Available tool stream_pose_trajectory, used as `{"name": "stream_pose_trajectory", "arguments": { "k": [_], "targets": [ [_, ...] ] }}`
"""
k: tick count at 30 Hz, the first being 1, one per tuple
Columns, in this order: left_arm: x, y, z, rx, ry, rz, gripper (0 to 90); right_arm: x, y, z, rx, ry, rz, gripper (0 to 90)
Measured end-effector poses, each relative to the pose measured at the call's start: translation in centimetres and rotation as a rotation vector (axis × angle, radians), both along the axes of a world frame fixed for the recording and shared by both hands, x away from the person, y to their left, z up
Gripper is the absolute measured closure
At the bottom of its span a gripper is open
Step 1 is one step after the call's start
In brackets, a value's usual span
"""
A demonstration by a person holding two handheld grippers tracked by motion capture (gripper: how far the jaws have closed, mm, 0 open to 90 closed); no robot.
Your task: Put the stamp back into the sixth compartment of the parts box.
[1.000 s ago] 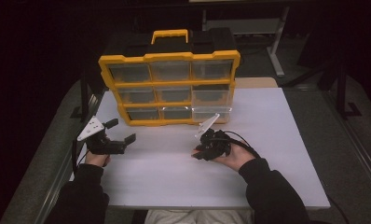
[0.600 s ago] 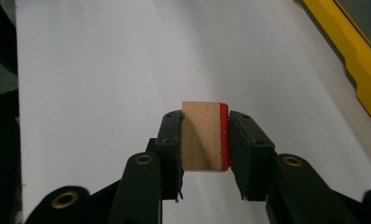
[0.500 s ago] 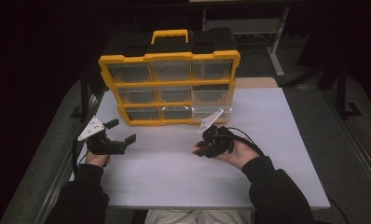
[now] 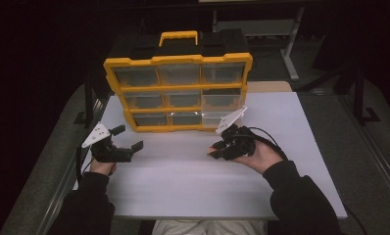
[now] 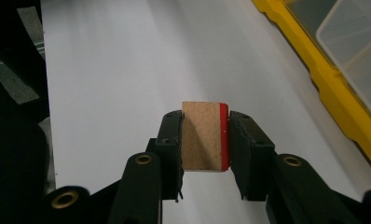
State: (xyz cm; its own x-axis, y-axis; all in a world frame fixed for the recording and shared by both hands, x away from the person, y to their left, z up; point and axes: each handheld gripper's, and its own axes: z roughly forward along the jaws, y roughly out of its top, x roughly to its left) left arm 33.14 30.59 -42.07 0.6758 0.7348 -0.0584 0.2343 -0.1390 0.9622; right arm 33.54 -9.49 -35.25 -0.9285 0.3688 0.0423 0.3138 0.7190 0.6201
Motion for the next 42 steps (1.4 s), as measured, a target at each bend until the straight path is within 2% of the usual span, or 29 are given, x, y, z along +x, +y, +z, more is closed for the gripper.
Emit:
{"name": "stream_pose_trajectory", "arguments": {
  "k": [4,14,26,29,31,35,42],
  "targets": [
    [0.0,-0.2,-0.1,0.012,-0.001,-0.007,0.0,0.0,-0.1,0.5,-0.011,0.002,-0.001,65.1],
    [0.0,-0.1,-0.1,0.012,0.003,-0.004,0.0,0.0,-0.1,1.8,-0.007,-0.002,0.006,65.1],
    [0.1,-0.1,-0.1,0.012,0.003,-0.003,0.0,0.1,-1.0,4.7,0.003,-0.033,0.003,65.1],
    [0.1,-0.1,-0.1,0.01,0.004,-0.003,0.0,0.2,-1.1,5.0,0.004,-0.031,0.004,65.1],
    [0.1,0.0,-0.1,0.01,0.002,-0.002,0.0,0.3,-1.0,5.2,-0.018,-0.03,0.003,65.1],
    [0.1,0.0,-0.1,0.008,0.004,-0.001,0.0,0.3,-0.9,5.4,-0.029,-0.032,-0.002,65.1],
    [0.1,0.0,-0.1,0.007,0.005,-0.002,0.0,0.5,-0.8,6.5,-0.021,-0.047,-0.001,65.1]
  ]
}}
